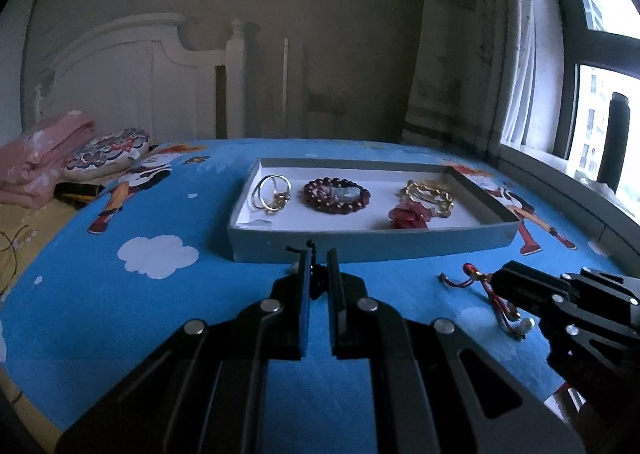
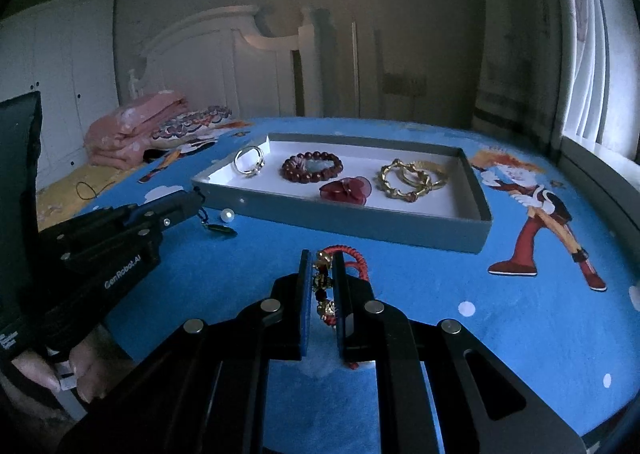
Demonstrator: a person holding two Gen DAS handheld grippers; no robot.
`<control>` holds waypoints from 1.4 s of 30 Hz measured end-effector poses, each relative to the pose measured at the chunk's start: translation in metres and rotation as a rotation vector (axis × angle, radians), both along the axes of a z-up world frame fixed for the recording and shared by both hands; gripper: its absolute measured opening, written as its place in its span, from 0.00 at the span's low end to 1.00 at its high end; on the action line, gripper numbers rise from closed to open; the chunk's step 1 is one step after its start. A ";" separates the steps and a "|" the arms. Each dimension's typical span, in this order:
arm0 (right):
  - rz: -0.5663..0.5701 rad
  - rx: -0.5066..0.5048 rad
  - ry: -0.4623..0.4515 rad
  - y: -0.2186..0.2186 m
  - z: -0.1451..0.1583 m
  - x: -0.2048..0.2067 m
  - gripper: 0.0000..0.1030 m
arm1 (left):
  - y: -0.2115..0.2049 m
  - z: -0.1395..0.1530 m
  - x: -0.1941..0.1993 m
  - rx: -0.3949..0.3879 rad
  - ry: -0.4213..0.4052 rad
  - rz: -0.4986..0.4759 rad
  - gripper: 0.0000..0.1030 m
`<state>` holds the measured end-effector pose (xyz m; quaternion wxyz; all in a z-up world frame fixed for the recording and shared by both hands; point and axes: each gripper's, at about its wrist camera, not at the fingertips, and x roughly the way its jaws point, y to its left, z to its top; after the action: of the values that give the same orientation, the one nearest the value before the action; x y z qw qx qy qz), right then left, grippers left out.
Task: Organize jewelry
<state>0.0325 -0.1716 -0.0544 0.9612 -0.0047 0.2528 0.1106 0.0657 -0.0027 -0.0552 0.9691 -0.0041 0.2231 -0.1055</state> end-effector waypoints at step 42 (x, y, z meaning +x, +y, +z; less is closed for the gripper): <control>-0.081 -0.047 -0.125 -0.016 0.059 0.046 0.10 | -0.023 0.054 0.045 0.067 -0.087 0.016 0.07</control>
<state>0.0785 -0.1881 0.0043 0.9783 -0.0241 0.1950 0.0652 0.1104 -0.0258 -0.0012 0.9782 0.0311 0.1842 -0.0902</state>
